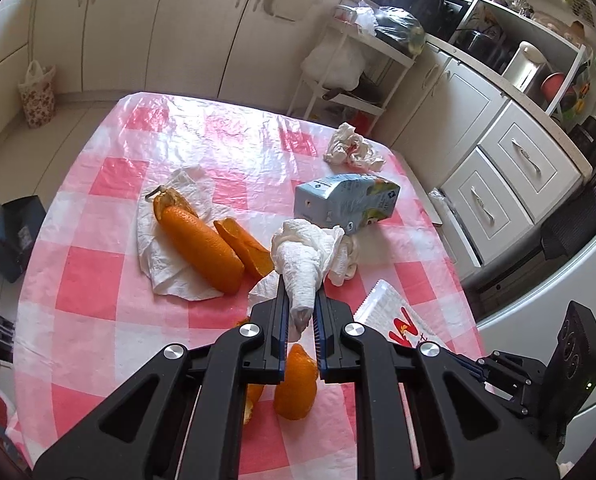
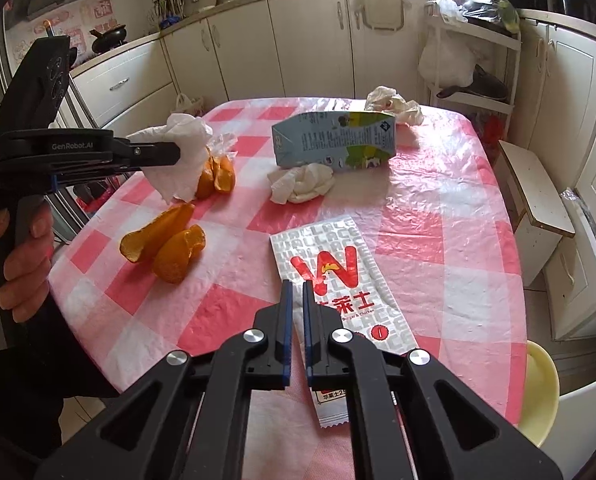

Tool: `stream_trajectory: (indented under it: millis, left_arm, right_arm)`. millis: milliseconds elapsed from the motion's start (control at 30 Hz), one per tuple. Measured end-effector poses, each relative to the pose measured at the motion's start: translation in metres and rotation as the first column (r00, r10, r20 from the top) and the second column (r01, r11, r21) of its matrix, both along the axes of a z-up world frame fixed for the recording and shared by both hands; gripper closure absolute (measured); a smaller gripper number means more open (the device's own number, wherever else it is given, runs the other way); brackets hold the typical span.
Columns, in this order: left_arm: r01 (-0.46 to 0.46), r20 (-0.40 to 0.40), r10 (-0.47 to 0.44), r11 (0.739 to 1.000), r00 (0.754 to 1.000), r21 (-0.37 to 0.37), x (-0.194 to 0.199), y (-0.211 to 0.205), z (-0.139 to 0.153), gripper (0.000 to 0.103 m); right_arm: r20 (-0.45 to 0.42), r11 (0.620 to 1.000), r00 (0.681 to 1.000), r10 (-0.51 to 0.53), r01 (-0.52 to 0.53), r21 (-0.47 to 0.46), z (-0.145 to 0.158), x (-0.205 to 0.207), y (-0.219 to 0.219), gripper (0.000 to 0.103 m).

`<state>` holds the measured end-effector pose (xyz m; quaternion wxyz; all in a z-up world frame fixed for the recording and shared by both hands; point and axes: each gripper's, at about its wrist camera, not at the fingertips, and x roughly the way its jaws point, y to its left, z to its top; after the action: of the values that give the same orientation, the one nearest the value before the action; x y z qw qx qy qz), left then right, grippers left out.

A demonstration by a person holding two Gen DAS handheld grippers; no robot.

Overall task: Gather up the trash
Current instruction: 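Carry the tissue and wrapper over the yellow bin and open both tools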

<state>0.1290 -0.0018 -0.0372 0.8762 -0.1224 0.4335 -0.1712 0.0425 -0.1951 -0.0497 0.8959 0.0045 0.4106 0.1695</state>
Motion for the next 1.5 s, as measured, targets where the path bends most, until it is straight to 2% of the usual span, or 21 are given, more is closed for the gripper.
stream_trajectory:
  millis: [167, 267, 300, 333, 367, 400, 433, 600, 700, 767, 800, 867, 933, 1033, 1500]
  left_arm:
    - [0.012, 0.011, -0.013, 1.000, 1.000, 0.010, -0.004, -0.006, 0.001, 0.092]
    - [0.019, 0.011, -0.019, 1.000, 1.000, 0.013, -0.007, -0.009, 0.001, 0.092]
    - [0.020, 0.009, -0.020, 1.000, 1.000, 0.014, -0.008, -0.009, 0.001, 0.092]
    - [0.020, 0.006, -0.020, 1.000, 1.000, 0.012, -0.009, -0.010, 0.000, 0.092]
    - [0.021, 0.004, -0.021, 1.000, 1.000, 0.009, -0.010, -0.010, 0.000, 0.092]
    - [0.023, 0.003, -0.023, 1.000, 1.000, 0.007, -0.011, -0.010, 0.000, 0.092]
    - [0.026, 0.004, -0.026, 1.000, 1.000, 0.007, -0.011, -0.011, 0.000, 0.092]
    - [0.047, 0.010, -0.047, 0.999, 0.999, 0.001, -0.013, -0.015, 0.002, 0.092]
    - [0.057, 0.016, -0.057, 0.998, 0.998, 0.004, -0.014, -0.017, 0.003, 0.092]
    - [0.060, 0.019, -0.060, 0.998, 0.998, 0.003, -0.014, -0.017, 0.004, 0.092]
    - [0.060, 0.020, -0.060, 0.998, 0.998, 0.003, -0.014, -0.017, 0.004, 0.092]
    - [0.060, 0.022, -0.060, 0.998, 0.998, 0.001, -0.015, -0.016, 0.004, 0.092]
    - [0.060, 0.022, -0.060, 0.998, 0.998, 0.002, -0.015, -0.016, 0.004, 0.092]
    - [0.060, 0.021, -0.060, 0.998, 0.998, 0.004, -0.015, -0.018, 0.005, 0.092]
    - [0.119, 0.063, -0.117, 0.993, 0.991, -0.018, -0.026, -0.040, 0.011, 0.092]
  right_arm:
    - [0.013, 1.000, 1.000, 0.000, 0.000, 0.008, 0.003, -0.005, -0.002, 0.099]
    - [-0.004, 1.000, 1.000, 0.003, -0.003, -0.019, -0.001, -0.005, -0.001, 0.098]
    - [0.004, 0.999, 1.000, -0.013, 0.014, -0.037, -0.002, -0.005, -0.001, 0.092]
    - [0.007, 0.999, 1.000, -0.022, 0.022, -0.042, -0.002, -0.005, -0.002, 0.060]
    - [0.017, 0.998, 0.999, -0.043, 0.044, -0.046, -0.002, -0.004, -0.004, 0.022]
    - [0.041, 0.995, 0.996, -0.076, 0.079, -0.060, -0.002, -0.003, -0.006, 0.015]
    - [0.056, 0.992, 0.994, -0.098, 0.102, -0.071, -0.002, -0.002, -0.008, 0.015]
    - [-0.033, 0.986, 0.990, -0.139, 0.136, -0.097, -0.021, 0.015, -0.016, 0.015]
    - [-0.046, 0.985, 0.989, -0.138, 0.132, -0.114, -0.029, 0.016, -0.016, 0.019]
    - [-0.038, 0.986, 0.993, -0.115, 0.109, -0.126, -0.027, 0.015, -0.013, 0.040]
    - [-0.033, 0.986, 0.994, -0.108, 0.103, -0.129, -0.026, 0.014, -0.012, 0.046]
    - [-0.037, 0.991, 0.996, -0.085, 0.081, -0.106, -0.024, 0.013, -0.011, 0.076]
    - [-0.049, 0.994, 0.996, -0.072, 0.067, -0.085, -0.024, 0.013, -0.011, 0.094]
    - [-0.049, 0.996, 0.997, -0.066, 0.063, -0.069, -0.022, 0.010, -0.010, 0.100]
    - [0.076, 0.996, 0.993, -0.086, 0.088, -0.028, 0.014, -0.015, -0.024, 0.100]
